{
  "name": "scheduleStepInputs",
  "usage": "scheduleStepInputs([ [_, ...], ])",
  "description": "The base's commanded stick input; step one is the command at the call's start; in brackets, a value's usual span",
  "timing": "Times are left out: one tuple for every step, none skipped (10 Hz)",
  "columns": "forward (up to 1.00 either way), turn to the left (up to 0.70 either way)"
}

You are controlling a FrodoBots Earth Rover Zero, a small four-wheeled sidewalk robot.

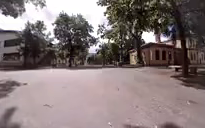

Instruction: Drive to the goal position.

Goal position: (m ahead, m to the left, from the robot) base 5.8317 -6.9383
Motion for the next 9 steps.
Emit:
scheduleStepInputs([
  [0.85,0.01],
  [0.85,0.01],
  [0.85,0.01],
  [0.85,0.01],
  [0.85,0.01],
  [0.85,-0.19],
  [0.85,-0.30],
  [0.85,-0.33],
  [0.85,-0.27],
])
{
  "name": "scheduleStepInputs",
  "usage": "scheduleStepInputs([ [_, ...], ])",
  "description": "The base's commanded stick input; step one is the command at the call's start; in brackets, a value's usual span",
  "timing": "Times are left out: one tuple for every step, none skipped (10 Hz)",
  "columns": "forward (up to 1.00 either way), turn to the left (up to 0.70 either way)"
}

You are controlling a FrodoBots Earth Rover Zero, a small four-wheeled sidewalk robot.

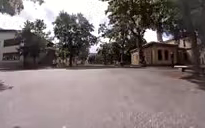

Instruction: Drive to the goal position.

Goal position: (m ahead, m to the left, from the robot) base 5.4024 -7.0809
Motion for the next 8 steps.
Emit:
scheduleStepInputs([
  [0.85,0.01],
  [0.85,0.01],
  [0.85,0.01],
  [0.85,0.01],
  [0.85,0.01],
  [0.85,0.01],
  [0.85,0.01],
  [0.85,0.01],
])
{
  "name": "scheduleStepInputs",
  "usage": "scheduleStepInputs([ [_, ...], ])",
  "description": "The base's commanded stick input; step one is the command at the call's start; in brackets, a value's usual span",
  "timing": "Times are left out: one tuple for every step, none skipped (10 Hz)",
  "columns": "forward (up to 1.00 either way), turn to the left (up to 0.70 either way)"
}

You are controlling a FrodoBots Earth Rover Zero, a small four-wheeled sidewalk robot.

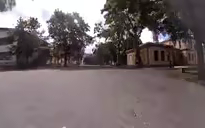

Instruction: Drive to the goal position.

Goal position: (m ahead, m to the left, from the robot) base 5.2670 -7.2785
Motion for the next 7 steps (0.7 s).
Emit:
scheduleStepInputs([
  [0.85,0.01],
  [0.85,0.01],
  [0.85,0.01],
  [0.85,0.01],
  [0.85,0.01],
  [0.85,0.01],
  [0.85,0.01],
])
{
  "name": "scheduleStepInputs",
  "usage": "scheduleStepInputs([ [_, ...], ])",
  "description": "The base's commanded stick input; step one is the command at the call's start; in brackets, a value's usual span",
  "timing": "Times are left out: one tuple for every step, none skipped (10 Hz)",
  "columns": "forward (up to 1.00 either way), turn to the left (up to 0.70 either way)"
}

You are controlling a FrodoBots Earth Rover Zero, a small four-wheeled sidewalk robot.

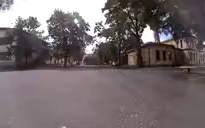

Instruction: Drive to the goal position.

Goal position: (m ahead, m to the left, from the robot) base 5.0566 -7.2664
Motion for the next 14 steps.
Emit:
scheduleStepInputs([
  [0.85,0.01],
  [0.85,0.01],
  [0.85,0.01],
  [0.85,-0.05],
  [0.85,-0.24],
  [0.85,-0.33],
  [0.85,-0.33],
  [0.85,-0.33],
  [0.85,-0.33],
  [0.85,-0.33],
  [0.85,-0.33],
  [0.85,-0.33],
  [0.85,-0.33],
  [0.85,-0.33],
])
